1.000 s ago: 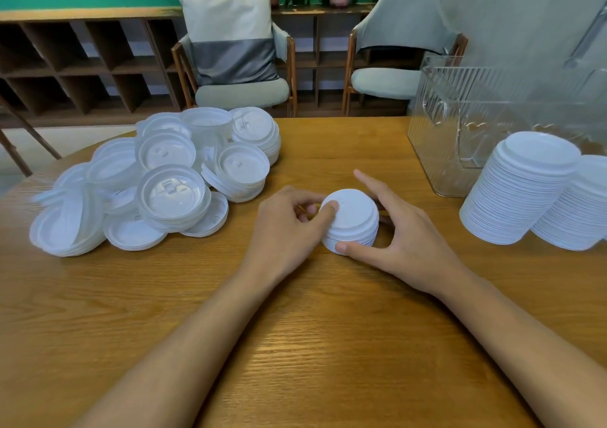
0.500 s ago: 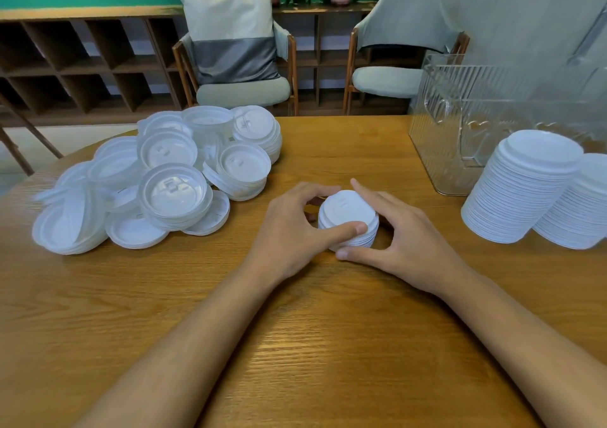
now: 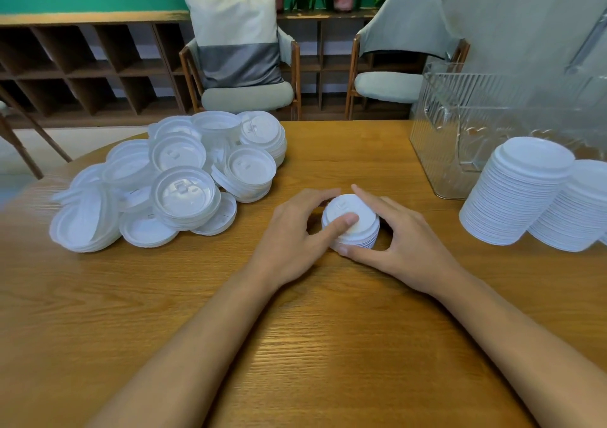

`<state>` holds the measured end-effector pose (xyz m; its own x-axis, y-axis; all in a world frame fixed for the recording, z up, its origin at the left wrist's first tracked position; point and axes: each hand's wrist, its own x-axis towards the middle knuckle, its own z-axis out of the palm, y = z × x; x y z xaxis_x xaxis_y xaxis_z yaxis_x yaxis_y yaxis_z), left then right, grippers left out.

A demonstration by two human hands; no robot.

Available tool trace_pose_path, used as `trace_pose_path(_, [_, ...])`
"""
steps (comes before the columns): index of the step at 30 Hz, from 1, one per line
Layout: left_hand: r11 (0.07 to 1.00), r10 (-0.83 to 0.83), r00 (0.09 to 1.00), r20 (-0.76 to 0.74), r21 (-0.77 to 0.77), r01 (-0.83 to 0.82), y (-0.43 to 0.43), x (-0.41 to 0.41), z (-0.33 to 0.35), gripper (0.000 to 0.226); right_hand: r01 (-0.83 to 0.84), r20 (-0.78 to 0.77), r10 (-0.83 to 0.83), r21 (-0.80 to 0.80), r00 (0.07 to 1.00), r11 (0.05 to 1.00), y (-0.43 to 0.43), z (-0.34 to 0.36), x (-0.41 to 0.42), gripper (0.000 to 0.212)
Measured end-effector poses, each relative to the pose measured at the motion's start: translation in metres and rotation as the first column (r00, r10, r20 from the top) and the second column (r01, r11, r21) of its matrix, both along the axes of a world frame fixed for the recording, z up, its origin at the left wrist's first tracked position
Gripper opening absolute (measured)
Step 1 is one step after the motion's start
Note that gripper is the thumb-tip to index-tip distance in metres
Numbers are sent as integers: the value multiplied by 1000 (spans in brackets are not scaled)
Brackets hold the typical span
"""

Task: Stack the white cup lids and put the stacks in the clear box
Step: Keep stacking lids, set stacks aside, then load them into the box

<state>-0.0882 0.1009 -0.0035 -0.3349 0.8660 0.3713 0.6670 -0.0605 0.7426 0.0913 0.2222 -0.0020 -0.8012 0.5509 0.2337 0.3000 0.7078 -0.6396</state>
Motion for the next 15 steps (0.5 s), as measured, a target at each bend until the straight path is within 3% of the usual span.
trace_pose_path(3, [985,137,976,-170,126,-117,-4,-19,1,43,12,0,-12,0,1000,1000,-1,1,1,100])
trace_pose_path(8, [926,375,756,-537,265,-271,-10,-60,-4,37,12,5,-11,-16,1000,1000,-3,4,-2,101])
trace_pose_path(11, [895,444,662,-604,264,-359,-10,-61,0,37,0,15,0,-9,1000,1000,-7,6,-14,100])
trace_pose_path(15, [860,477,644,-598,169,-481,-14,-62,6,34,3,-7,-3,-20,1000,1000,-7,6,-32,100])
